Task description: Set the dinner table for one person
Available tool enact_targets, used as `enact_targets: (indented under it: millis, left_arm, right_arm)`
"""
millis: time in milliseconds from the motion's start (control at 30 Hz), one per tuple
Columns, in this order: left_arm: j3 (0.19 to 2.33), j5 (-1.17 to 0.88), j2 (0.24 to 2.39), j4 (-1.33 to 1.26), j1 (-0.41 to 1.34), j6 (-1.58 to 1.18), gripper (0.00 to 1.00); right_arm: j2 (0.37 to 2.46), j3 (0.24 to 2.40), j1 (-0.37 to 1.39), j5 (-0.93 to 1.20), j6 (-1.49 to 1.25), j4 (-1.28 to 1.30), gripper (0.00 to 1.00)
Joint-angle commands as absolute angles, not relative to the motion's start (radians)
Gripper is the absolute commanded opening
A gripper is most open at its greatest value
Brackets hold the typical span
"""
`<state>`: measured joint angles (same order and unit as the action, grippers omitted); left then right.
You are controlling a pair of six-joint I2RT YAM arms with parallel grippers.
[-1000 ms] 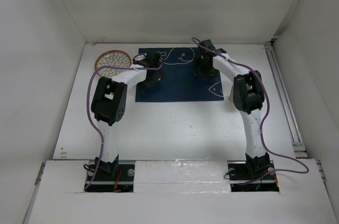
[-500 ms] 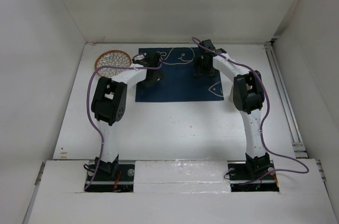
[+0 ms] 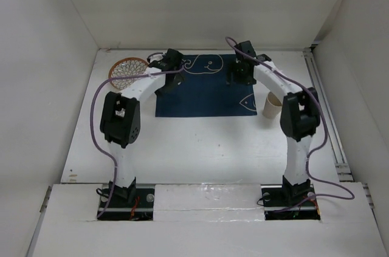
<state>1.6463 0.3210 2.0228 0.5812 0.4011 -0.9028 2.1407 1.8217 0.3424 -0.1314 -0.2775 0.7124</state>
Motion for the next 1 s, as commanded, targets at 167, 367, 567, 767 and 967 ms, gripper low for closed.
enact_targets:
  millis: [167, 367, 567, 767, 967]
  left_arm:
    - [1.618, 0.283, 1.684, 0.523, 0.226, -0.855, 1.00]
    - [1.730, 0.065, 1.765, 0.563, -0.121, -0.752, 1.00]
    - [1.752, -0.011, 1.896, 0.537, -0.290, -0.666, 1.00]
    - [1.893, 0.003, 2.121, 0.598, -0.310, -0.583, 1.00]
    - [1.884, -0.103, 2.187, 0.540, -0.310, -0.574, 0.97]
  right_arm:
    - [1.530, 1.599, 0.547, -0.190, -0.198, 0.509, 1.00]
    - [1.266, 1.387, 0.687, -0.290, -0.261, 0.459, 1.00]
    - [1.085, 1.246, 0.721, -0.243, -0.250, 0.422, 1.00]
    - [1.026, 1.212, 0.721, -0.170, -0.224, 0.433, 1.00]
    - [1.008, 1.178, 0.721, -0.117, -0.224, 0.413, 1.00]
